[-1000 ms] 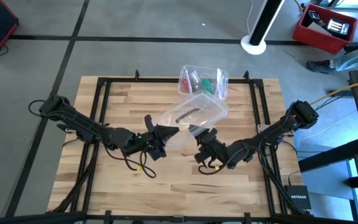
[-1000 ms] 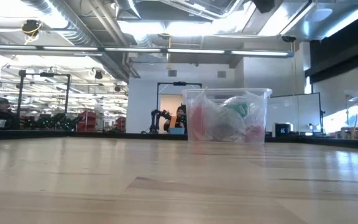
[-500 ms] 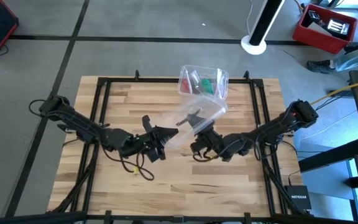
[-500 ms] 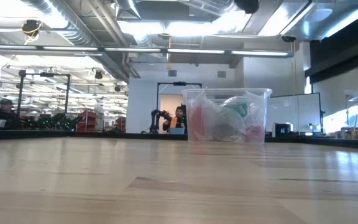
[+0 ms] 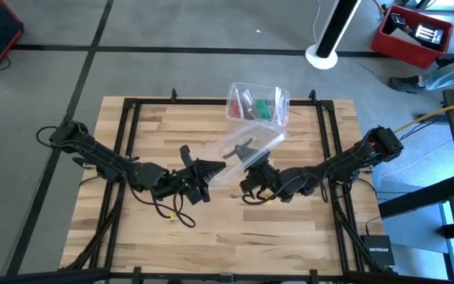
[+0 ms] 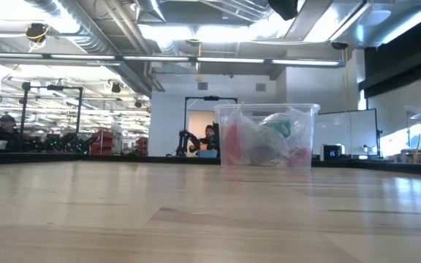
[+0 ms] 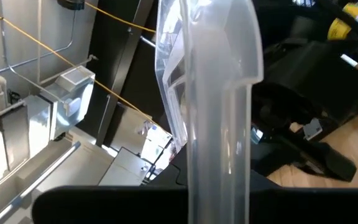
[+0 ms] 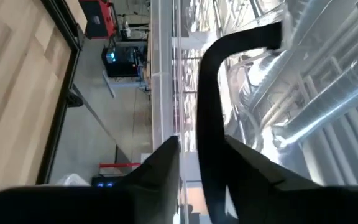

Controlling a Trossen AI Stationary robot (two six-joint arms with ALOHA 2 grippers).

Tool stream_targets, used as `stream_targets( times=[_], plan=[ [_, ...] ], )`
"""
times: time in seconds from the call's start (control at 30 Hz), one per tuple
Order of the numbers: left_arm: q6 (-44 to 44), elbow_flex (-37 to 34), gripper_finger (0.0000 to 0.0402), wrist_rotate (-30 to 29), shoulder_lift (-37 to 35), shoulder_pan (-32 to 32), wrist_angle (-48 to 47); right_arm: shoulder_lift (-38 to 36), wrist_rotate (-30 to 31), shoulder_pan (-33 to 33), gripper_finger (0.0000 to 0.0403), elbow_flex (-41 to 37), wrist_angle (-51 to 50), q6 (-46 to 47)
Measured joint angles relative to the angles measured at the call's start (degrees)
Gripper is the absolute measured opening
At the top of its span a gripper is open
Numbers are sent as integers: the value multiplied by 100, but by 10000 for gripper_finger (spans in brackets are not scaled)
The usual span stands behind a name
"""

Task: Roll bandage
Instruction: Close the transparent bin

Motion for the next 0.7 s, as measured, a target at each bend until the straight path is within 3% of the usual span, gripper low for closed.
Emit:
stream_targets(
  times=[0.2,0.5,0.7],
  plan=[
    [-80,0,5,-32,7,2,-80,0,219,12,51,7,-333,439],
    [-529,24,6,-340,-2,126,-823,13,263,111,51,-7,-873,1564],
    [-872,9,6,-423,11,248,-927,11,165,274,51,-5,-1781,2946]
  ],
)
